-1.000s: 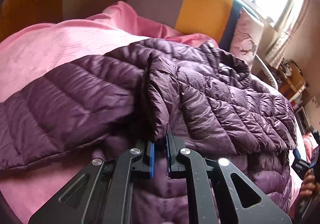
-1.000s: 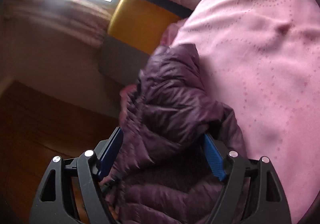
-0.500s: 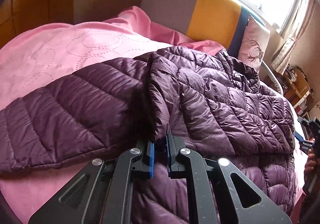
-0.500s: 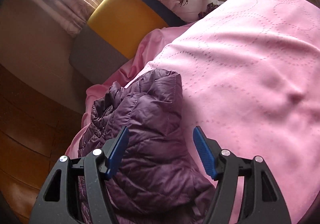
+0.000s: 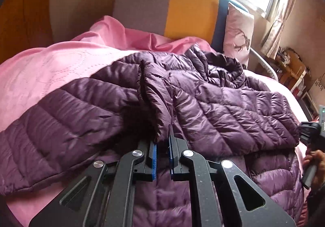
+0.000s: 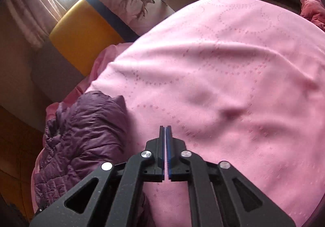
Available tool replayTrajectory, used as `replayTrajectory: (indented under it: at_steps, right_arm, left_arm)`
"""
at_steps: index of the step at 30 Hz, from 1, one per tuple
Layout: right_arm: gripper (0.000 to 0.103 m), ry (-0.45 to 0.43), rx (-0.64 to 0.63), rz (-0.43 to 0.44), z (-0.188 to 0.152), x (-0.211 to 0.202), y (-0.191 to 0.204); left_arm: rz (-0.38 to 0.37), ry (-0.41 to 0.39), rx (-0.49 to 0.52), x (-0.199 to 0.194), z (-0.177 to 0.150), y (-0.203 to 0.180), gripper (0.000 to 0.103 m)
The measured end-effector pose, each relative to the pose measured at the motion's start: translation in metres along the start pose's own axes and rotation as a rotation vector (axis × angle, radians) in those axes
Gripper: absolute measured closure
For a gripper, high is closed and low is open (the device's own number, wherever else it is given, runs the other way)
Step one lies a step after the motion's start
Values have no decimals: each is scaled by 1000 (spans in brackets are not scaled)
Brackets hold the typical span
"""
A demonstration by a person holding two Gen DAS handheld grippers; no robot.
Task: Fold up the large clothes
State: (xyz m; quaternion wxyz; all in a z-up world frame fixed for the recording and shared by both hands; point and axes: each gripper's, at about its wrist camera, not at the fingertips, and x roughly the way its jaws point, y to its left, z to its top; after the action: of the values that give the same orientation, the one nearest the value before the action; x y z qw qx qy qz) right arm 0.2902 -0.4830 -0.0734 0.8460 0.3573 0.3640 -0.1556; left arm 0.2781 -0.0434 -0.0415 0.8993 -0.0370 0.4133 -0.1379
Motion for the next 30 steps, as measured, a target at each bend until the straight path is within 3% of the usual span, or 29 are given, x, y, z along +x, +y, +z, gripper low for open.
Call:
replayTrajectory:
  at_steps: [2, 3, 4, 6, 9, 11, 13, 16, 17, 20, 29, 30]
  right_arm:
    - [80, -25, -19, 72, 5, -16, 7]
    - [60, -35, -28, 99, 8, -24, 15]
    - [55, -41, -45, 129, 10, -27, 23]
    - [54, 1, -79, 155, 13, -21, 44]
    - [55, -44, -214, 88, 2, -20, 83]
    - [55, -30, -281, 95, -9, -12, 102]
    - [58, -9, -353, 15, -22, 7, 113]
    - [57, 52, -362, -144, -26, 50, 96]
    - [56, 57, -352, -162, -27, 61, 87]
    - [54, 16, -376, -176, -35, 64, 86]
    - [50, -2, -385, -174, -39, 67, 84]
    - [46, 2, -383, -166, -37, 67, 84]
  left_arm:
    - [-1, 18, -19, 8, 0, 0, 95]
    - [-1, 20, -25, 10, 0, 2, 95]
    - [0, 21, -28, 10, 0, 3, 95]
    - [0, 23, -28, 11, 0, 3, 95]
    - [1, 21, -20, 12, 1, -2, 95]
    - [-14, 17, -24, 11, 2, -4, 95]
    - [-9, 18, -11, 14, 2, -8, 95]
    - [-3, 38, -23, 22, 3, -8, 95]
    - [0, 48, -33, 27, 2, -6, 95]
    - [-14, 84, -64, 44, -7, -1, 94]
    - [-72, 57, -129, 45, -14, 10, 92]
    - [-81, 57, -140, 43, -14, 11, 92]
